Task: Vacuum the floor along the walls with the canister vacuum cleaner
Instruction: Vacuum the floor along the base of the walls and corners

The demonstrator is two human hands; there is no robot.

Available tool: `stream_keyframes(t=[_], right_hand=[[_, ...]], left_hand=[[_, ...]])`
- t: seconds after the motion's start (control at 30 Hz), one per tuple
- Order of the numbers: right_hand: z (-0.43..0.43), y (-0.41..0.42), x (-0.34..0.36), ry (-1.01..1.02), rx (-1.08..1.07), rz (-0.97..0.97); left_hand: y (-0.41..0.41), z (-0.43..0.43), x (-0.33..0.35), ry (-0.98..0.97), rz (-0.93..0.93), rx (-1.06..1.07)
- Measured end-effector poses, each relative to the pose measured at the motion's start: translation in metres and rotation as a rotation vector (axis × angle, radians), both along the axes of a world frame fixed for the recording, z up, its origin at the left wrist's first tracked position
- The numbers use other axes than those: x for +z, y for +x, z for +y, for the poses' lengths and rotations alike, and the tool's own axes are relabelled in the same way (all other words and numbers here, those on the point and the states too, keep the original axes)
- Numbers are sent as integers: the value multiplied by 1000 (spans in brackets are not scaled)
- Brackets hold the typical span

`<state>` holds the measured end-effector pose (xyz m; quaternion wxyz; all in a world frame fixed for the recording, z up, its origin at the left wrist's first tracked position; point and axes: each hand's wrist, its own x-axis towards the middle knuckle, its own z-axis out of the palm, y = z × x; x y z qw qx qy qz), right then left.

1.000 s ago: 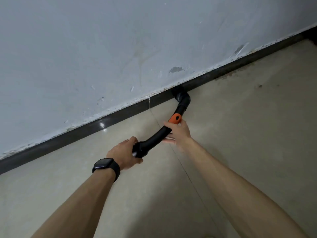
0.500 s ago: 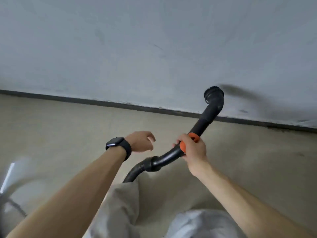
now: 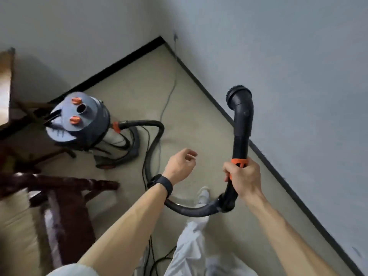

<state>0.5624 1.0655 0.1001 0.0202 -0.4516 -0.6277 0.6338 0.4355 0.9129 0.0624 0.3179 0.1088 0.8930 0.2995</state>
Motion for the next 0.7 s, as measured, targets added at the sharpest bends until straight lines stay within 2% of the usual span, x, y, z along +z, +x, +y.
stream_keyframes(t=[0.17,0.37,0.57,0.7], right_hand=[[-48,-73,74,83,319,5],[-122,-180,108,261,556,54],[-197,-317,96,430,745,110],[-245,-412,67,403,771,32]], left_hand=[[-32,-95,80,73,50,305],[-106,-203,135,105,158,551],[-224,-298,114,95,133,672],[-307,-345,75,59,58,755]])
